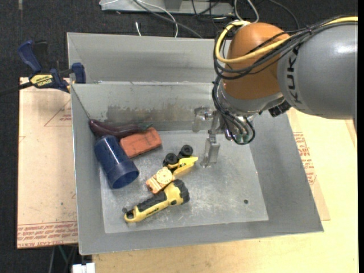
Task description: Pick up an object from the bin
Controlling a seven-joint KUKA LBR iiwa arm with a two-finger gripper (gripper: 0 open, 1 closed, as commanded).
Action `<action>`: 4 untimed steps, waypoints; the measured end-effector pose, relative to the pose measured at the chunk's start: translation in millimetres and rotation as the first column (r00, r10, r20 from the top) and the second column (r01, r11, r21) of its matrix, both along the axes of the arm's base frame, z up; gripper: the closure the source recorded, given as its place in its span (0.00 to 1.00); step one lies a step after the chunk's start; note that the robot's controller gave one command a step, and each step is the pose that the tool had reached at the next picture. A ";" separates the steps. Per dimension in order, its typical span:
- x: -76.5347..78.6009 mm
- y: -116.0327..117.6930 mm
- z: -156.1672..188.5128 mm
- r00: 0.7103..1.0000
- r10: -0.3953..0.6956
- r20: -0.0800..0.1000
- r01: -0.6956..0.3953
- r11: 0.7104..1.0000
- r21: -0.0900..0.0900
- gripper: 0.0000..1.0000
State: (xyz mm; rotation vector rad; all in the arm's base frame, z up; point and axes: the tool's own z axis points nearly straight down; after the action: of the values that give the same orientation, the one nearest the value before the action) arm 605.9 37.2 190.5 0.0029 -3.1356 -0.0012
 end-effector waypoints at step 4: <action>3.3 24.2 -91.5 0.899 0.437 0.008 -0.437 0.899 0.003 0.00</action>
Offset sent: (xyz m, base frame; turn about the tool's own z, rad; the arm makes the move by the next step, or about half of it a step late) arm 0.0031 0.0212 -0.1205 -0.3297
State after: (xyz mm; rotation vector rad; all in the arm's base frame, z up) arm 609.2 61.4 99.0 0.7077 -3.0617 -0.0068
